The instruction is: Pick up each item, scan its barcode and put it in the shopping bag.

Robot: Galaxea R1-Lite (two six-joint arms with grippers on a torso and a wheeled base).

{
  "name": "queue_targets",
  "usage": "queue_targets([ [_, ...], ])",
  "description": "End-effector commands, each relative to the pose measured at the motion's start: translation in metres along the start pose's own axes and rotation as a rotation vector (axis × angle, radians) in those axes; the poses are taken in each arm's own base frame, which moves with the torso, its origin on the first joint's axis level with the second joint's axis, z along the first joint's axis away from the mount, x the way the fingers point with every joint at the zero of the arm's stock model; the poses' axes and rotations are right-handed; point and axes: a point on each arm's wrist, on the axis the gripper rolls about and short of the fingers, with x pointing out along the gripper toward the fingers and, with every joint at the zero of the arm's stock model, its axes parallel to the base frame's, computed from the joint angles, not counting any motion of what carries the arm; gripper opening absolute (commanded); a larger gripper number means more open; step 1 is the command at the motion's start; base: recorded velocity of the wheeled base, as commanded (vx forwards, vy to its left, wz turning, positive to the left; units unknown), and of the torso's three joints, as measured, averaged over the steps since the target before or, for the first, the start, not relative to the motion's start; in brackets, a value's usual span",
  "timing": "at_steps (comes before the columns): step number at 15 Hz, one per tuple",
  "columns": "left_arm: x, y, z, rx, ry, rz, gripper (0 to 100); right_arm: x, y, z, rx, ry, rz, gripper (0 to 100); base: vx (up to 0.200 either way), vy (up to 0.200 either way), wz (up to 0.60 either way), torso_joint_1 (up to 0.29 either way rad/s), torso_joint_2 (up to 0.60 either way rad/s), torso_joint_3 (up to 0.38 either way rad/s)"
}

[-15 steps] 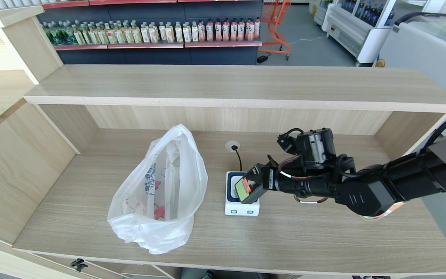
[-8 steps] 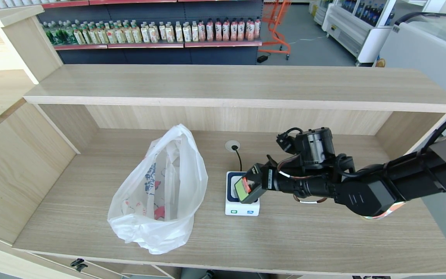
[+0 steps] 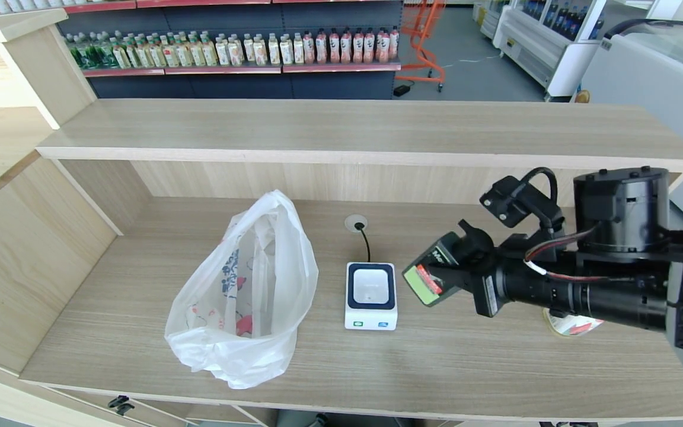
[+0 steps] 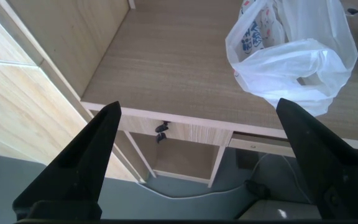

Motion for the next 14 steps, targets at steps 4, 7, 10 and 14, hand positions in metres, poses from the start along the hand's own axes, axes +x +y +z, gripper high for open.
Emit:
queue_targets([
  [4,0.0,0.0,0.0,0.003,0.0,0.0,100,-0.057,0.005,-0.018,-0.066,-0.045,-0.072,0,0.0,0.0,0.0,0.0,0.0,0.0],
  [7,0.0,0.0,0.0,0.003,0.0,0.0,100,-0.067,0.008,-0.013,0.038,-0.088,-0.053,0,0.0,0.0,0.0,0.0,0.0,0.0],
  [10,0.0,0.0,0.0,0.001,0.0,0.0,100,-0.076,0.017,-0.007,0.16,-0.131,-0.007,0,0.0,0.2,0.0,-0.004,0.0,0.001],
  [14,0.0,0.0,0.0,0.0,0.001,0.0,100,-0.074,0.022,-0.003,0.291,-0.138,0.027,0,0.0,0.15,0.0,0.007,0.0,-0.001],
])
